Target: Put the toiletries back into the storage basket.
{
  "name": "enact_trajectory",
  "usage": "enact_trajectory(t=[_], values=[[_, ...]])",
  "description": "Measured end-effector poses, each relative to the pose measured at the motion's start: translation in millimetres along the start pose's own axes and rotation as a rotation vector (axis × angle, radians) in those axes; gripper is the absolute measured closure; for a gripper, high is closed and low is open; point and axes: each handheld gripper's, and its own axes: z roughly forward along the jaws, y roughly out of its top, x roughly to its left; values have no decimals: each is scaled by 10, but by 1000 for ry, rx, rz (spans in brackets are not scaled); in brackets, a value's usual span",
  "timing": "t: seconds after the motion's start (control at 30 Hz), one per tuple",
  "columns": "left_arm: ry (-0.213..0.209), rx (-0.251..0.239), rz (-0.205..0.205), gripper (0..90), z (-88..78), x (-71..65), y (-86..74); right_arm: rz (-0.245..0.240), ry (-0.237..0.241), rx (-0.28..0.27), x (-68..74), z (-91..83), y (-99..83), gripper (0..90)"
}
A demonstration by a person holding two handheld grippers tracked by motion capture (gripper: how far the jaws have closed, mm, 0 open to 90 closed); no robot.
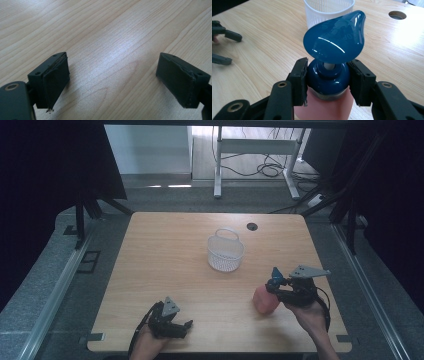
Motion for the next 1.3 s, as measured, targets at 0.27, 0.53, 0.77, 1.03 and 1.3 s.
enact_trajectory(t=[0.27, 0.53, 0.77, 1.03, 1.3], values=[[1, 0, 0, 111, 1, -1, 0, -24, 10, -7, 29, -10, 159, 531], [1, 0, -1, 111, 1, -1, 1, -30, 26, -24, 18, 2, 349, 531], [1, 1, -2, 111, 0, -3, 2, -40, 28, -27, -16, 25, 496, 531], [1, 1, -3, 111, 1, -3, 2, -43, 35, -36, -46, 49, 661, 531], [1, 1, -2, 111, 0, -3, 2, -63, 34, -35, -42, 103, 861, 532]])
